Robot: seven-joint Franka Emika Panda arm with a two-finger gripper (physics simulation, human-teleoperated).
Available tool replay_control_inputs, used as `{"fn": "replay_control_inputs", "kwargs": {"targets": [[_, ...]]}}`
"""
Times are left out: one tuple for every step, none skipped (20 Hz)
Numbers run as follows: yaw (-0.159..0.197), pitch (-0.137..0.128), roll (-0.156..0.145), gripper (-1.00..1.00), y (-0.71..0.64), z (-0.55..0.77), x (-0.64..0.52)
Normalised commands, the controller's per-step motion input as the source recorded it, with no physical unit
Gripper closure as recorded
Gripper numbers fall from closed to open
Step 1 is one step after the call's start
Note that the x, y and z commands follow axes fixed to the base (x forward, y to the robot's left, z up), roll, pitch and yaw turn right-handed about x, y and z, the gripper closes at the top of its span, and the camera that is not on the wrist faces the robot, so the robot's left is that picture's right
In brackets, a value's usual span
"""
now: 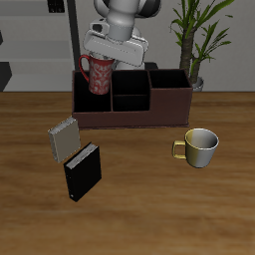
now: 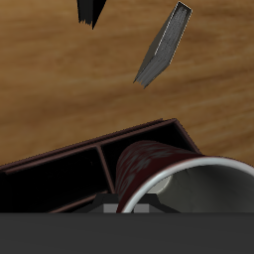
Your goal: Place the red mug into the back desk caddy's left compartment
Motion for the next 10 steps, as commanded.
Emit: {"fn": "replay_control_inputs", "kwargs": {"targets": [[-0.013, 0.013, -0.012, 1.00, 0.06, -0.22, 0.02], [0.014, -0.015, -0.009, 1.00, 0.13, -0.20, 0.04], [-0.046, 0.066, 0.066, 1.00, 0.14, -0.20, 0.09], [0.000, 0.000, 0.000, 1.00, -0.04, 0.01, 0.00], [0.033, -0.034, -0.012, 1.00, 0.24, -0.26, 0.03], [0.000, 0.000, 0.000, 1.00, 0.00, 0.00, 0.00], [-0.116, 0.070, -0.028, 1.00, -0.22, -0.37, 0.13], [-0.003, 0.032, -0.024, 1.00, -0.03, -0.24, 0.12], [-0.018, 0.054, -0.003, 1.00, -0.06, -0.23, 0.10], [0.000, 0.000, 0.000, 1.00, 0.00, 0.00, 0.00]]}}
